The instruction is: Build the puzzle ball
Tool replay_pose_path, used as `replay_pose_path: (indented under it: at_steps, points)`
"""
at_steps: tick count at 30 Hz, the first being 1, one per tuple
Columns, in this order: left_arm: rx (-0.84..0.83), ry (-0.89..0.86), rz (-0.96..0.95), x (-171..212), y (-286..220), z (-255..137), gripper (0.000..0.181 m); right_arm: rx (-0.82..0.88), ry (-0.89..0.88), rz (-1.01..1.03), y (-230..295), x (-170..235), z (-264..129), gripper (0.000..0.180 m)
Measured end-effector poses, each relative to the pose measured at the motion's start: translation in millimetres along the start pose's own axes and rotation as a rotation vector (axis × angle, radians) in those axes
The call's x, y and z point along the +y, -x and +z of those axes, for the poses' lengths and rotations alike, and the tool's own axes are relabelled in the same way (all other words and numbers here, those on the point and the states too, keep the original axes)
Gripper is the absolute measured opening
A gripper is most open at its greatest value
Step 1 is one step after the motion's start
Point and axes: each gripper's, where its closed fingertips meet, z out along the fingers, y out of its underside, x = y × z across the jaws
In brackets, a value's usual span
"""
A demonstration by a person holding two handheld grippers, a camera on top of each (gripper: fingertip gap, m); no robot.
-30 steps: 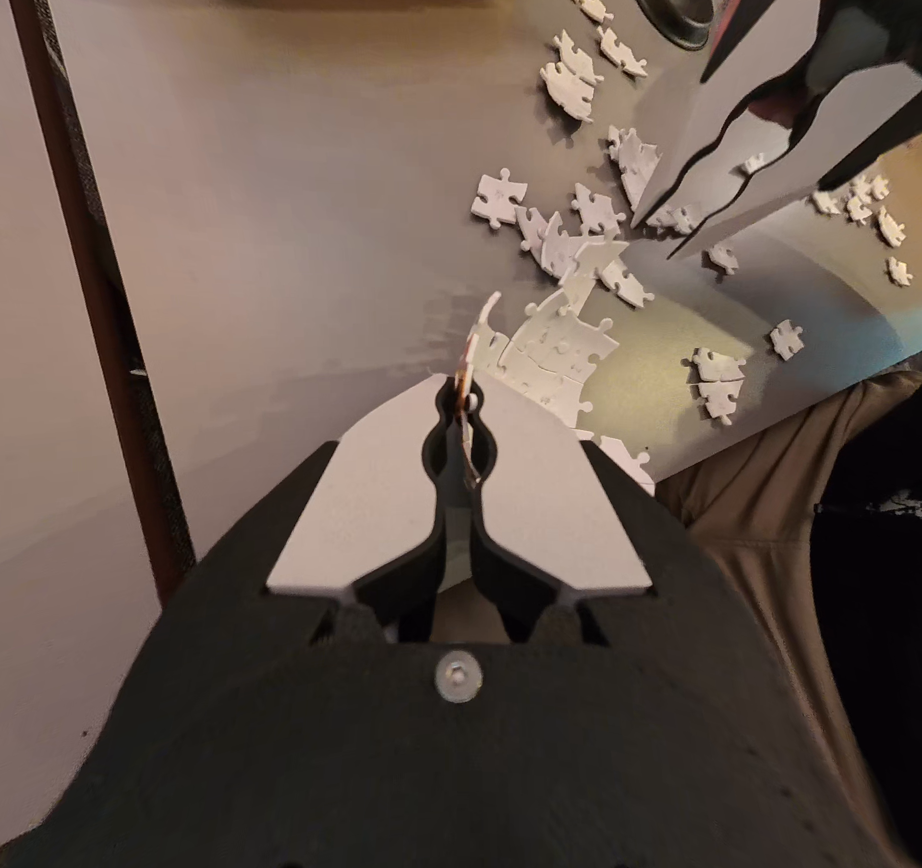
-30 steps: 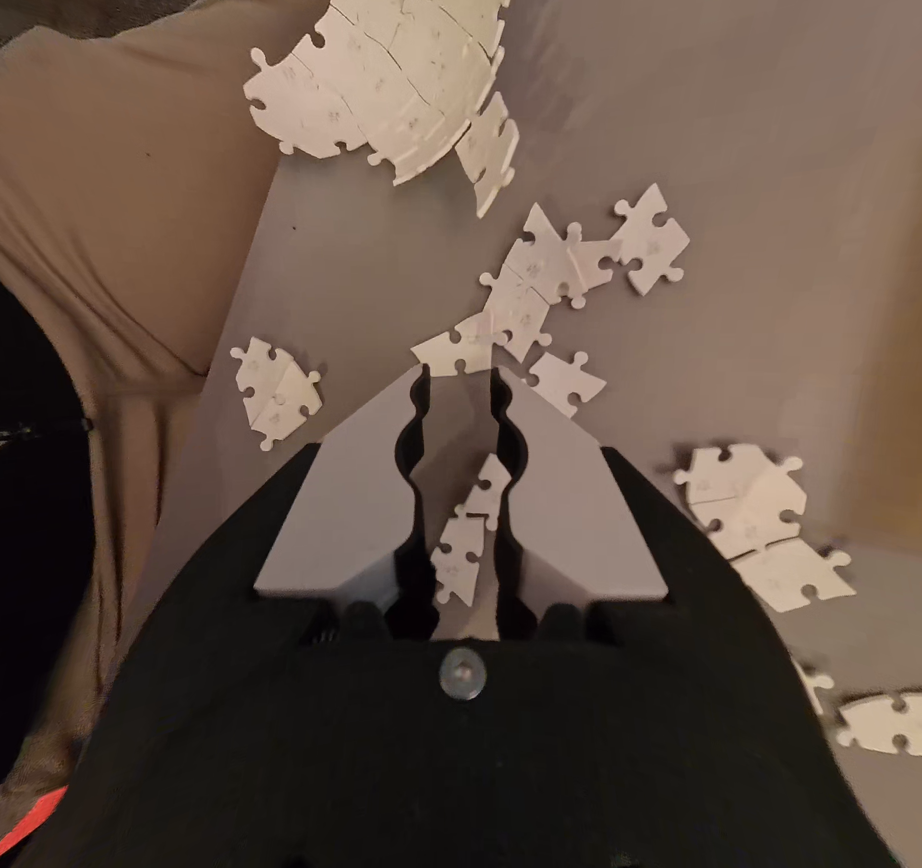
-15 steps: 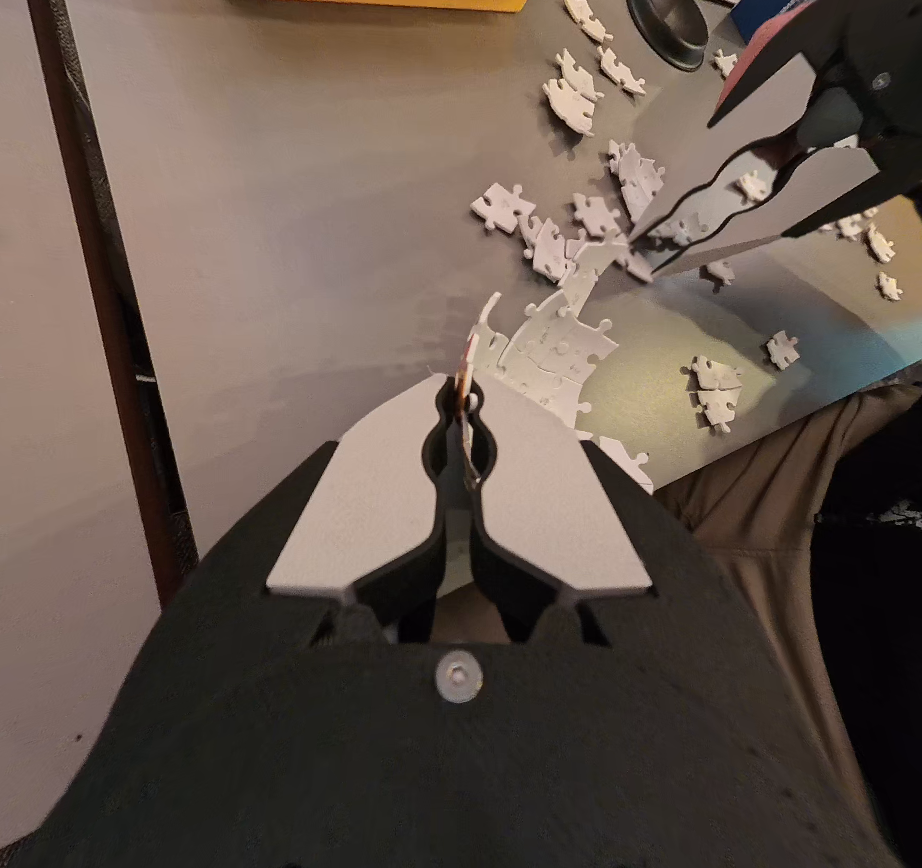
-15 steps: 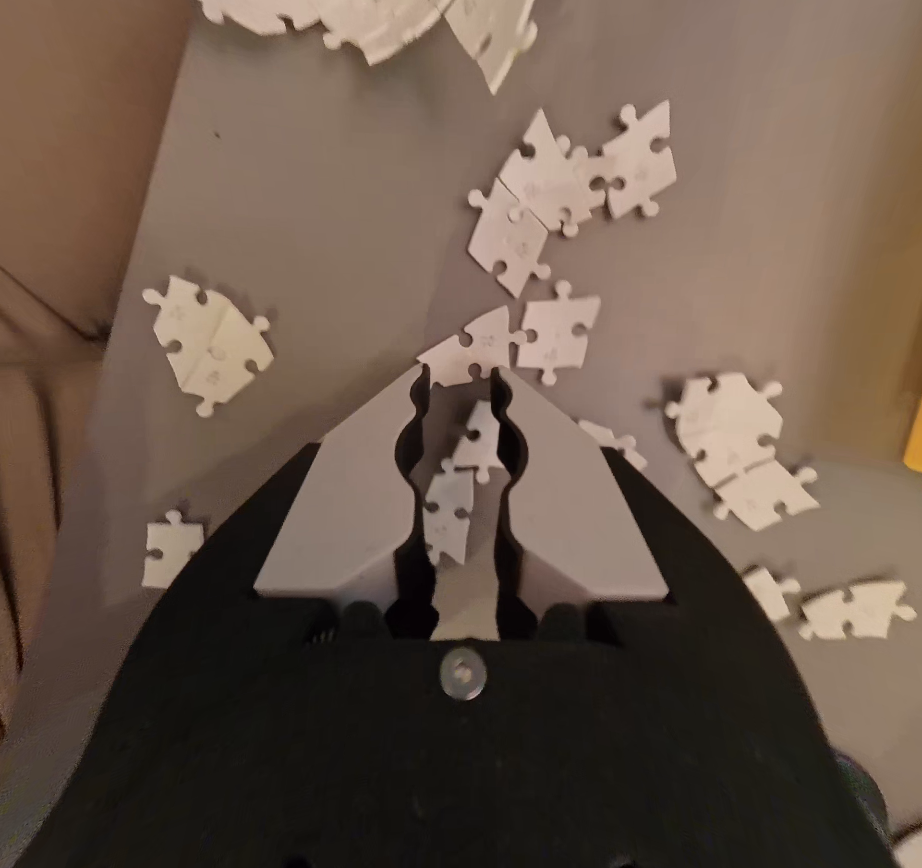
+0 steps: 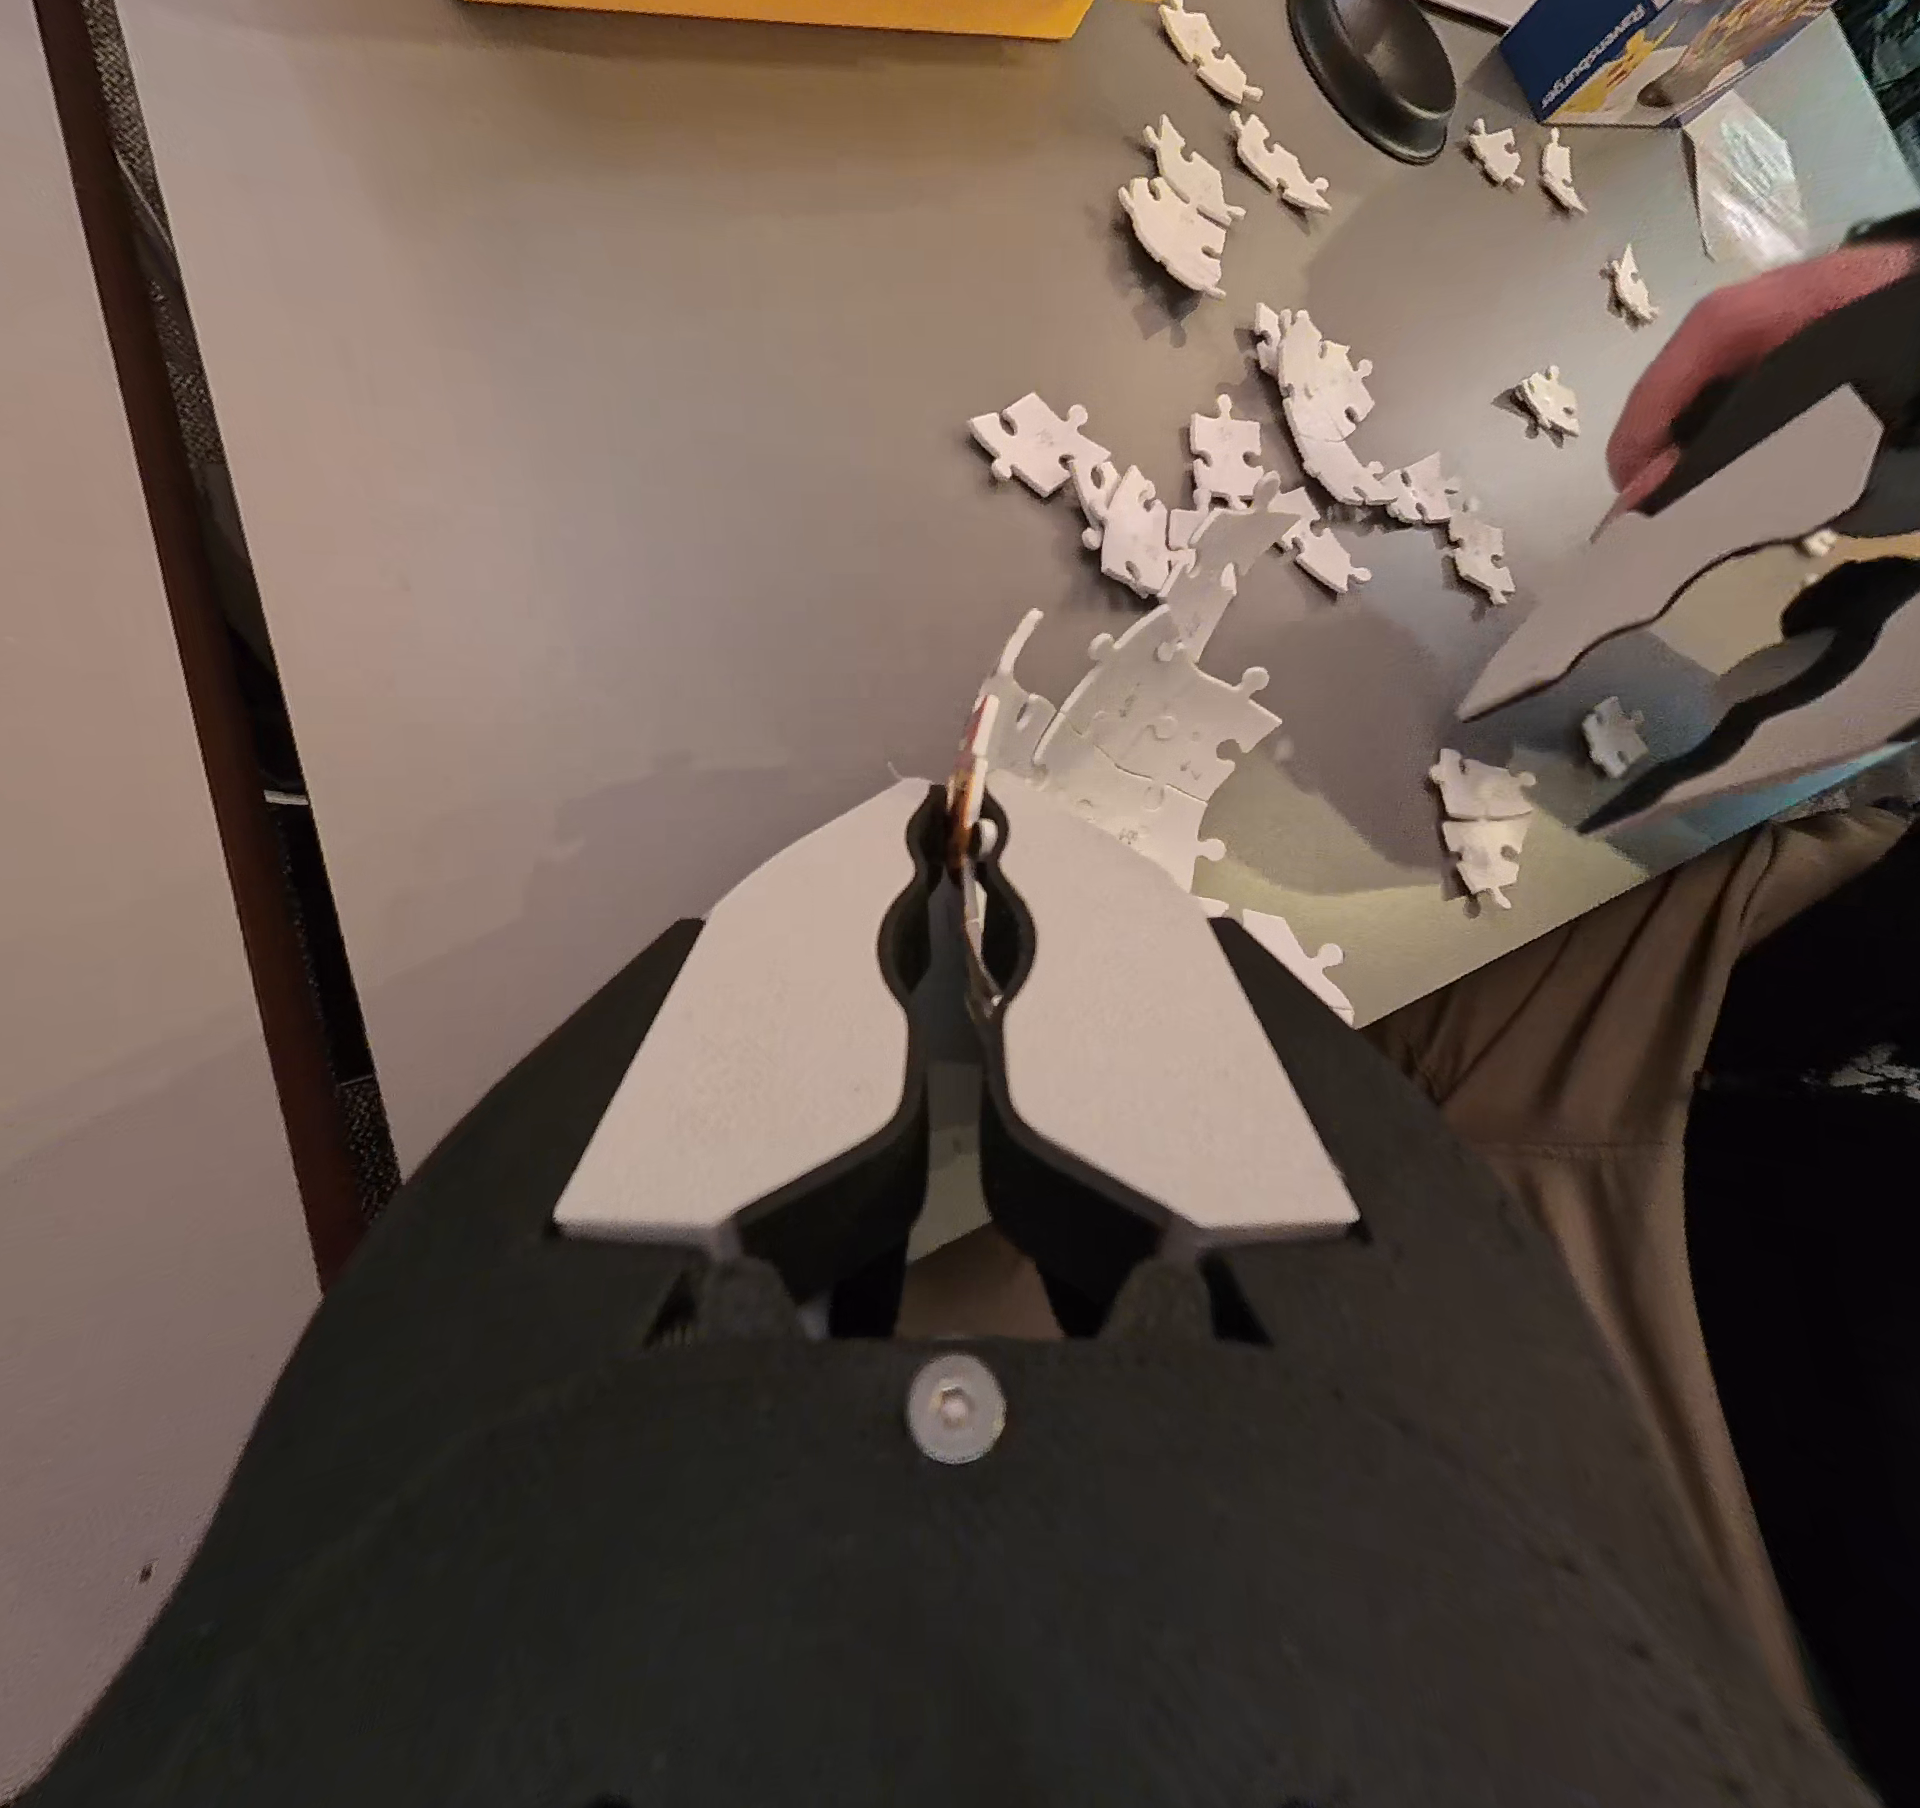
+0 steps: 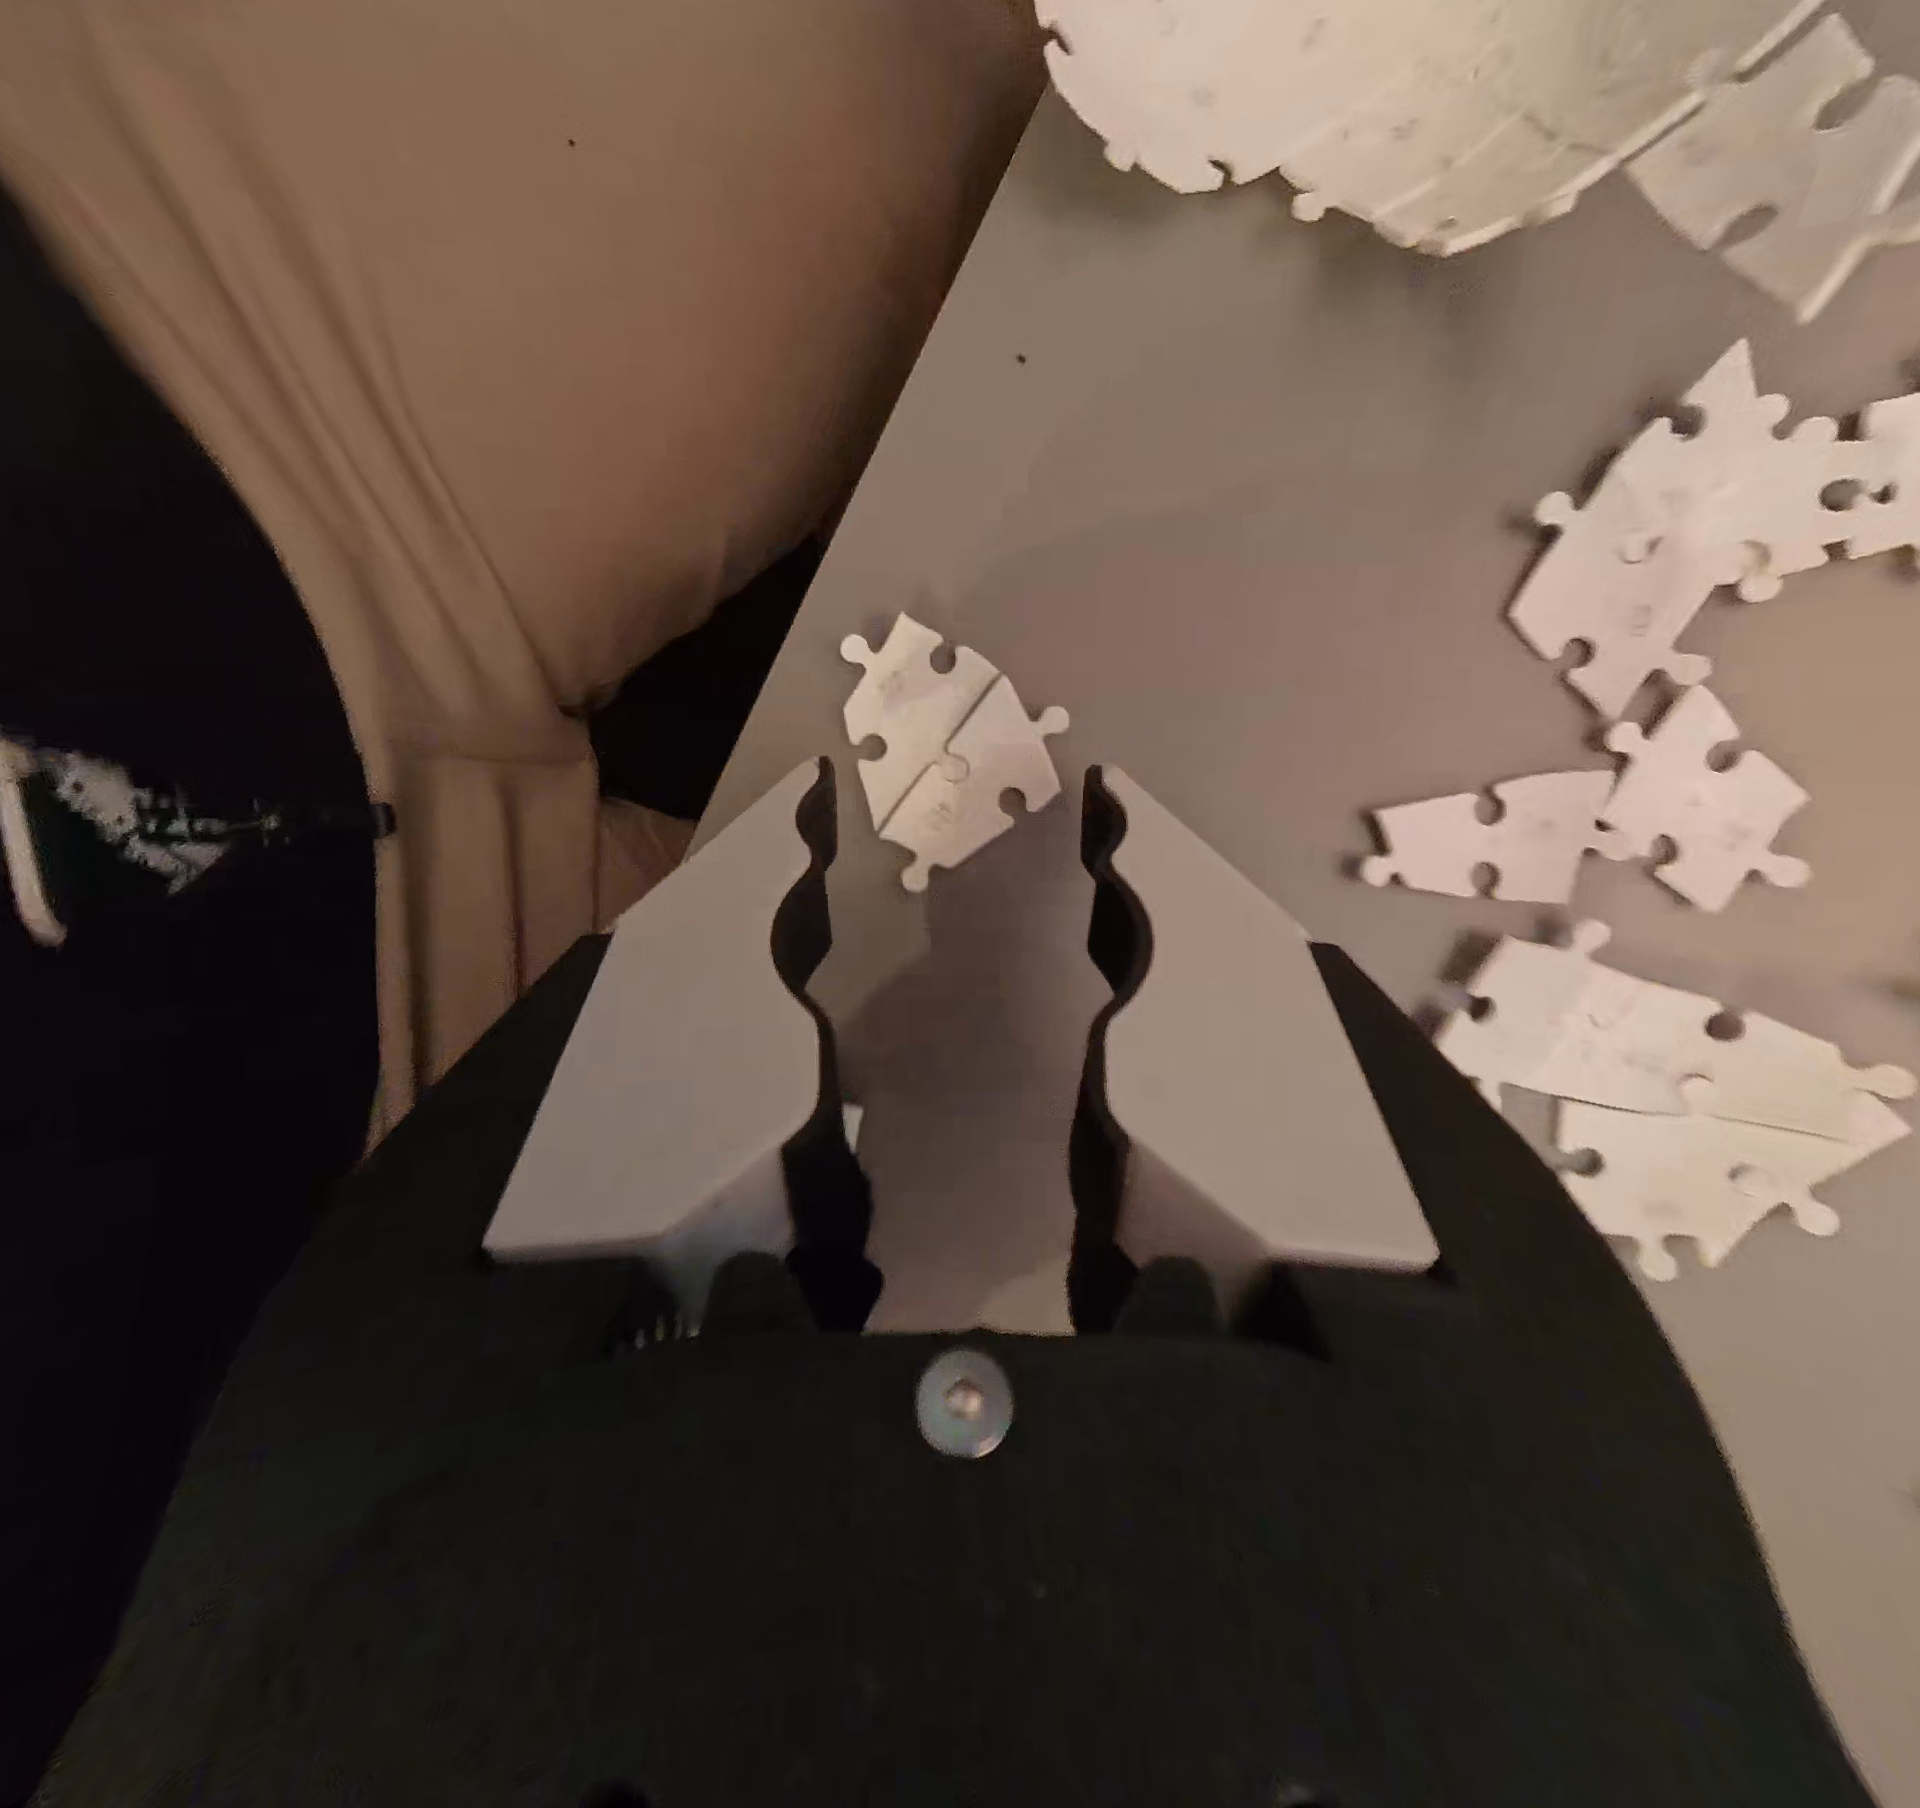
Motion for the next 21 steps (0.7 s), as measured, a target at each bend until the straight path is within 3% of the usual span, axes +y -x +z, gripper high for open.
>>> replay_pose_path:
  at_steps: [6,10,14,21]
  points:
    - [0.009,0.001,0.007,-3,-2,3,0.005,0.111,0.021,-0.019,-3,3,13,0.041]
    - [0.012,0.003,0.012,-5,-3,5,0.005,0.112,-0.059,0.048,-7,-1,-6,0.040]
    - [0.015,0.003,0.011,-6,-3,7,0.005,0.174,-0.042,0.115,-19,23,-32,0.035]
    - [0.018,0.006,0.014,-6,-4,9,0.004,0.141,-0.026,0.195,1,63,-51,0.038]
